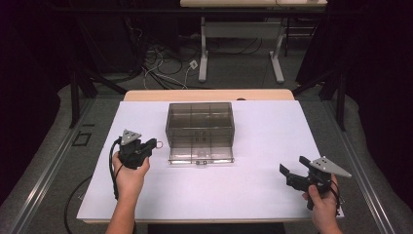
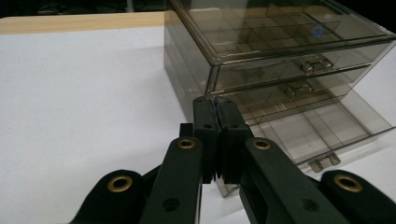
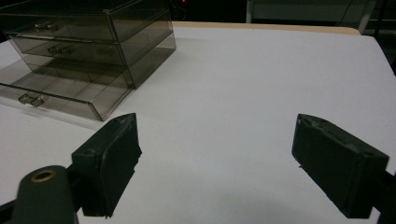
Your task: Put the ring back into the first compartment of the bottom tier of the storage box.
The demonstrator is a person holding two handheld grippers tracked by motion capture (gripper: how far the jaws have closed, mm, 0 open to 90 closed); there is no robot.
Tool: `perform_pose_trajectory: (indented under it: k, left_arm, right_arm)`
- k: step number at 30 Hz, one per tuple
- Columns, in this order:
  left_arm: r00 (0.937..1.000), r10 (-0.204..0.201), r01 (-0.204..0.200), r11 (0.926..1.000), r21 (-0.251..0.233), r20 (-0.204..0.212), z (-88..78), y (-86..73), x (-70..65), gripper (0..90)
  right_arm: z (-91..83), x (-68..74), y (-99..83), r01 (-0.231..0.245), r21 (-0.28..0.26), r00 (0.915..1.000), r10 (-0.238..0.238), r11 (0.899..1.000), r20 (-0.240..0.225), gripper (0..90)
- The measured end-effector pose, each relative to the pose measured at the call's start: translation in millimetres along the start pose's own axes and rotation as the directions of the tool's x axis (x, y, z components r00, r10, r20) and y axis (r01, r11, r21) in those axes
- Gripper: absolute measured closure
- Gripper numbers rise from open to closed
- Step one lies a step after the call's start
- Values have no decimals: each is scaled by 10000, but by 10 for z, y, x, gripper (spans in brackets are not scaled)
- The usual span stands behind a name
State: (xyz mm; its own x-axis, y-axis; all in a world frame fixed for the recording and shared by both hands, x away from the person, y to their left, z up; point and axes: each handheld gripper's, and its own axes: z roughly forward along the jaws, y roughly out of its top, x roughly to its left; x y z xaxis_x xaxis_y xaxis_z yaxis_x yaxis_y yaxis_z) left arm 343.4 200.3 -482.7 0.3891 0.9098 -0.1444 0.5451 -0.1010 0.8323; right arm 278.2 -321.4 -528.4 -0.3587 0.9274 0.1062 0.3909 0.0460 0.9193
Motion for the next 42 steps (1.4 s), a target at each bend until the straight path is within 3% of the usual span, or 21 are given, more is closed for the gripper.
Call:
perform_pose_trajectory:
  k: [10,25,42]
  left_arm:
    - [9997,181,-179,9998,-103,181,8,14,-87,880]
    - [9987,322,-327,9994,118,399,103,-27,-154,880]
    - [9960,532,-573,9967,568,724,345,-119,-283,880]
  right_arm:
    - [1,2,0,-6,-4,10000,6,10000,-40,144]
    - [-1,1,1,-42,-17,10000,42,10000,-20,144]
    - [-3,2,-8,-108,-114,9999,108,9999,6,144]
